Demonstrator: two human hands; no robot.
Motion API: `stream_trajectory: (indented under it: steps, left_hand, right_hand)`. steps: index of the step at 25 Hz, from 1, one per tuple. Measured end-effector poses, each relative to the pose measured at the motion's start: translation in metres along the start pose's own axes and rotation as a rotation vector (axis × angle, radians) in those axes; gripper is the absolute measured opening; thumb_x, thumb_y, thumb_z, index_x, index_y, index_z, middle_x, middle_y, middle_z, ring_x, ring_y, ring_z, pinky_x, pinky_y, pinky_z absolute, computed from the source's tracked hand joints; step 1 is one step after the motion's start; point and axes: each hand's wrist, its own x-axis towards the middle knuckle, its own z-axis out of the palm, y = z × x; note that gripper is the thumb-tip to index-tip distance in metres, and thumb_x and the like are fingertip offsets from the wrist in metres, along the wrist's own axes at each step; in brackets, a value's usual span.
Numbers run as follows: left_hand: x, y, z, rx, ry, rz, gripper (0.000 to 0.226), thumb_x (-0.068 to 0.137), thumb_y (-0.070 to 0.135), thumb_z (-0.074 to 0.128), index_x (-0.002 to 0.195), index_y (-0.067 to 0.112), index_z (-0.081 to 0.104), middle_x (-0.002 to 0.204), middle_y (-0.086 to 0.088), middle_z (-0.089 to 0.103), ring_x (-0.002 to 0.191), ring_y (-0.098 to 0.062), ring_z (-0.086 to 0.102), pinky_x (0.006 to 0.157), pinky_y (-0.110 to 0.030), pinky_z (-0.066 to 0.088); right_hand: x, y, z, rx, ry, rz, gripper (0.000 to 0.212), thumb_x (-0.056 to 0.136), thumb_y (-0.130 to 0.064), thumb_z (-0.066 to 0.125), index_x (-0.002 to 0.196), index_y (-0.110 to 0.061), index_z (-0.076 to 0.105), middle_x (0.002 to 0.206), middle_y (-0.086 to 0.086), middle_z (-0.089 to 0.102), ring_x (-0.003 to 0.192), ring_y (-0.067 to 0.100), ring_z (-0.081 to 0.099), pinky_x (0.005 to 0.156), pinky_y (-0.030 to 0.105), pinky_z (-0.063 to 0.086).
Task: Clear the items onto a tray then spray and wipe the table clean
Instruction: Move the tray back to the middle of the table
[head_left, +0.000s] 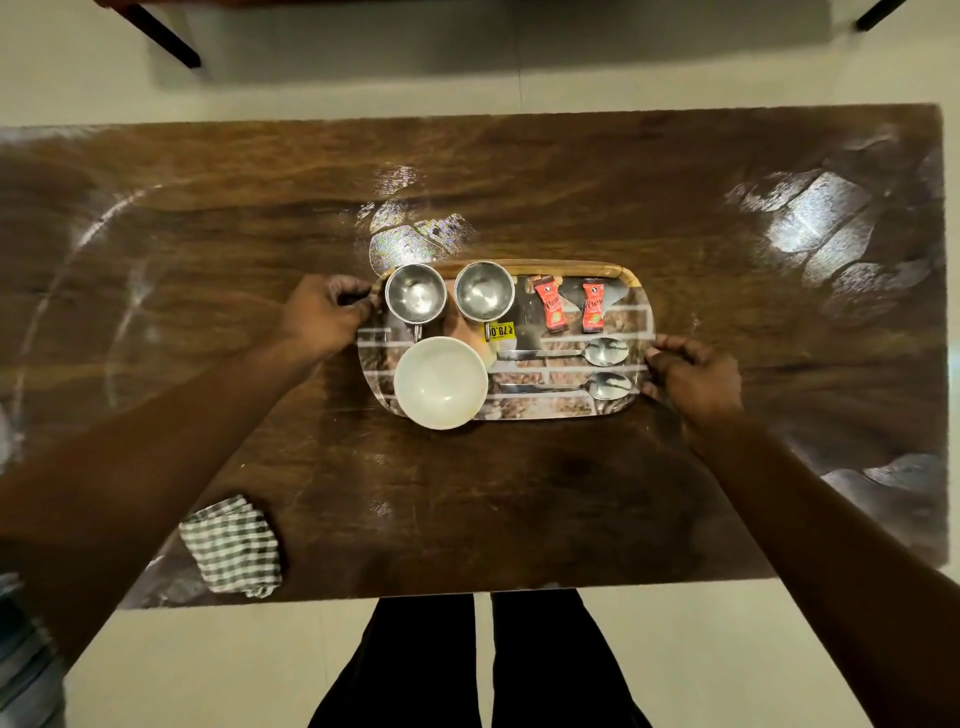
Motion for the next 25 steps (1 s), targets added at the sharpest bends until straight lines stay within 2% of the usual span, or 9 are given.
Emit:
stream_trajectory:
  steps: [4,6,8,11,13,15,18,21,25]
  left_hand:
    - [0.003,-0.003,0.001,0.028,0.008,-0.016,0.021,0.103,0.009,0.070,0.122,0.014,0.077,0.103,-0.016,0.077,0.098,-0.024,0.068,0.101,-0.066,0.058]
    - [0.005,-0.004,-0.001,0.070,0.022,-0.010,0.020,0.102,0.012,0.072,0.120,0.010,0.079,0.104,-0.014,0.079,0.098,-0.026,0.073,0.099,-0.064,0.060]
    - [0.004,-0.003,-0.005,0.135,0.030,0.002,0.017,0.100,0.015,0.074,0.114,0.009,0.081,0.104,-0.016,0.082,0.099,-0.035,0.079,0.095,-0.060,0.063]
    - [-0.007,0.003,-0.020,0.121,0.085,-0.026,0.003,0.099,0.022,0.076,0.098,0.021,0.079,0.098,-0.010,0.081,0.100,-0.038,0.079,0.093,-0.057,0.065]
    - [-0.025,0.010,-0.032,0.089,0.122,-0.038,0.012,0.100,0.023,0.073,0.088,0.027,0.074,0.092,0.003,0.077,0.102,-0.033,0.079,0.095,-0.055,0.065]
    - [-0.044,0.015,-0.042,0.060,0.127,-0.028,0.018,0.101,0.021,0.070,0.085,0.030,0.072,0.091,0.007,0.075,0.104,-0.031,0.078,0.097,-0.055,0.064]
    - [-0.083,0.025,-0.056,-0.002,0.101,0.015,0.017,0.101,0.020,0.068,0.088,0.027,0.075,0.095,0.001,0.077,0.104,-0.030,0.078,0.098,-0.057,0.063]
    - [-0.122,0.038,-0.066,-0.054,0.089,0.088,0.009,0.102,0.021,0.069,0.105,0.021,0.077,0.099,-0.004,0.077,0.097,-0.027,0.076,0.099,-0.058,0.062]
    - [-0.172,0.055,-0.081,-0.162,0.116,0.153,0.007,0.102,0.016,0.070,0.103,0.018,0.076,0.099,-0.007,0.076,0.094,-0.024,0.070,0.099,-0.060,0.061]
  right_hand:
    - [0.001,0.003,0.000,-0.001,0.035,-0.002,0.011,0.101,-0.003,0.069,0.103,-0.014,0.072,0.088,0.000,0.076,0.060,-0.001,0.074,0.054,0.015,0.057]
    - [0.002,0.003,-0.001,-0.011,0.034,-0.001,0.011,0.101,-0.003,0.070,0.103,-0.014,0.072,0.089,-0.001,0.076,0.062,-0.001,0.075,0.055,0.014,0.058]
    - [-0.002,0.002,-0.003,-0.028,0.029,-0.001,0.011,0.101,-0.004,0.070,0.110,-0.010,0.073,0.090,-0.001,0.077,0.065,0.002,0.076,0.057,0.014,0.059]
    - [-0.012,-0.007,-0.010,-0.141,0.054,-0.050,0.021,0.101,-0.010,0.070,0.122,-0.011,0.072,0.103,0.003,0.078,0.086,0.011,0.077,0.074,0.025,0.064]
    - [-0.027,-0.013,-0.016,-0.233,0.056,-0.134,0.025,0.100,-0.014,0.072,0.125,-0.017,0.073,0.106,-0.002,0.078,0.099,0.014,0.076,0.084,0.030,0.062]
    - [-0.046,-0.021,-0.017,-0.340,0.038,-0.209,0.025,0.100,-0.020,0.072,0.124,-0.022,0.075,0.106,-0.007,0.078,0.099,0.007,0.073,0.084,0.027,0.060]
    - [-0.087,-0.033,-0.008,-0.325,0.004,-0.257,0.023,0.100,-0.019,0.069,0.122,-0.020,0.076,0.106,-0.004,0.079,0.102,0.015,0.075,0.098,0.041,0.062]
    - [-0.134,-0.048,0.005,-0.279,-0.034,-0.310,0.022,0.099,-0.016,0.069,0.119,-0.021,0.077,0.107,-0.002,0.079,0.104,0.020,0.076,0.099,0.045,0.062]
    - [-0.184,-0.061,0.020,-0.236,-0.099,-0.406,0.019,0.099,-0.014,0.069,0.114,-0.022,0.077,0.109,-0.001,0.078,0.110,0.027,0.075,0.100,0.054,0.060]
